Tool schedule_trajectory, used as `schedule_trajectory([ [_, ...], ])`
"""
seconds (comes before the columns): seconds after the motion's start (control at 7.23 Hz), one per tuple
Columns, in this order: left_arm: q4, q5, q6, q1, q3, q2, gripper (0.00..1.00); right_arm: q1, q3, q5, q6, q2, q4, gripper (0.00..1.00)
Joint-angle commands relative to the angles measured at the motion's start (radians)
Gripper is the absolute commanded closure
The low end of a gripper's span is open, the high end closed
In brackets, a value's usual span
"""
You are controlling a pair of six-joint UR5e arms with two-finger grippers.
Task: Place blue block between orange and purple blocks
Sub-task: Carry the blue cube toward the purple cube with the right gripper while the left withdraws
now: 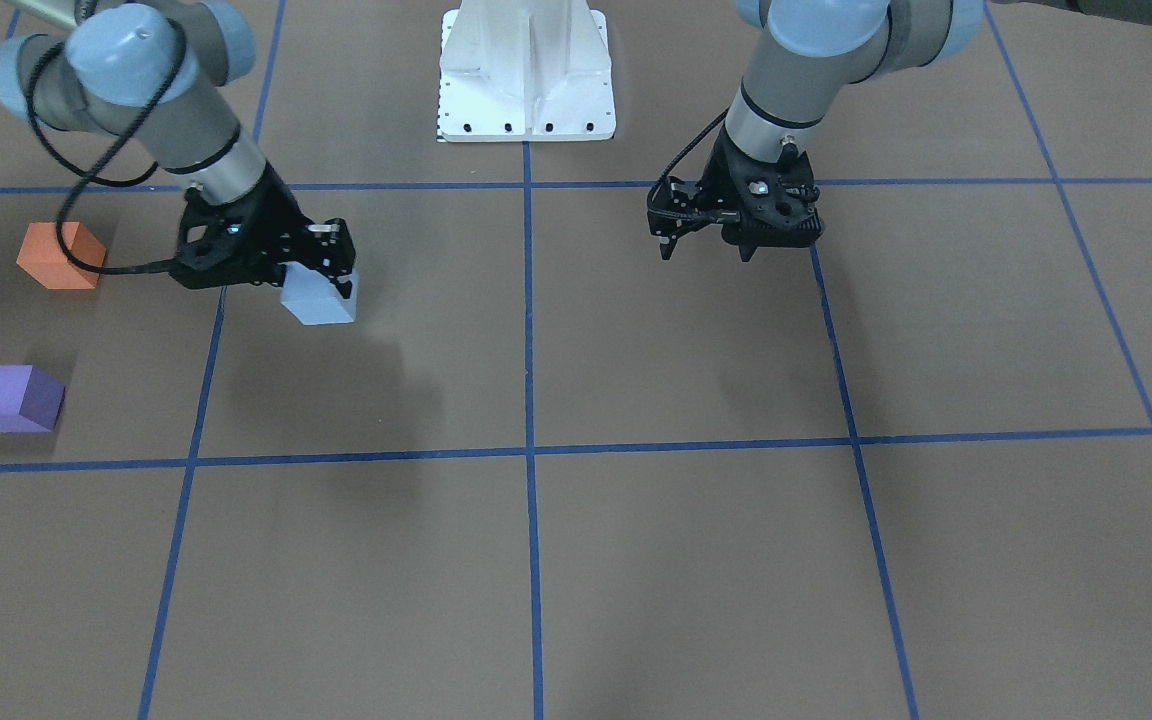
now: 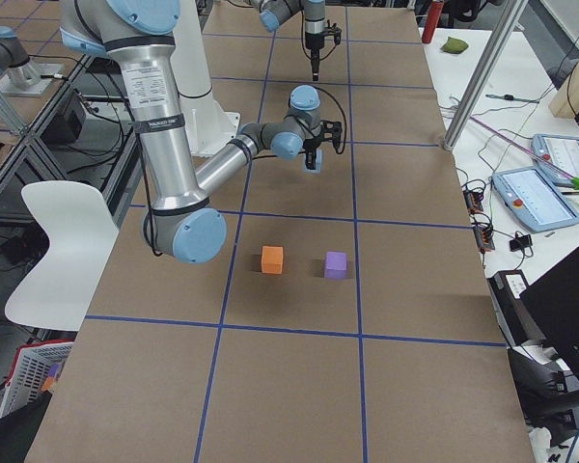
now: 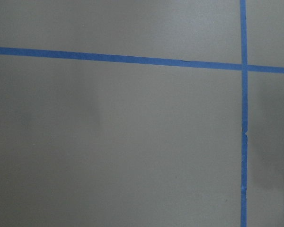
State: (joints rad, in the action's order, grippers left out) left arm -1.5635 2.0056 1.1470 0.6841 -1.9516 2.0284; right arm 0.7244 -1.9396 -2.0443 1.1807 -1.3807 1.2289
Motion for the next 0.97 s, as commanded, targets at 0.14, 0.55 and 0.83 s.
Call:
schedule_trajectory([
  [0.14, -0.001, 0.071, -0.207, 0.110, -0.007, -0.114, 0.00, 0.153, -0.101, -0.072, -0.249, -0.344, -0.038, 1.00],
  [0.55, -0.001, 0.139, -0.408, 0.234, -0.029, -0.236, 0.00, 0.266, 0.039, -0.128, -0.340, -0.439, -0.199, 1.00],
  [0.83, -0.001, 0.176, -0.501, 0.288, -0.038, -0.292, 0.00, 0.274, 0.089, -0.128, -0.343, -0.425, -0.200, 1.00],
])
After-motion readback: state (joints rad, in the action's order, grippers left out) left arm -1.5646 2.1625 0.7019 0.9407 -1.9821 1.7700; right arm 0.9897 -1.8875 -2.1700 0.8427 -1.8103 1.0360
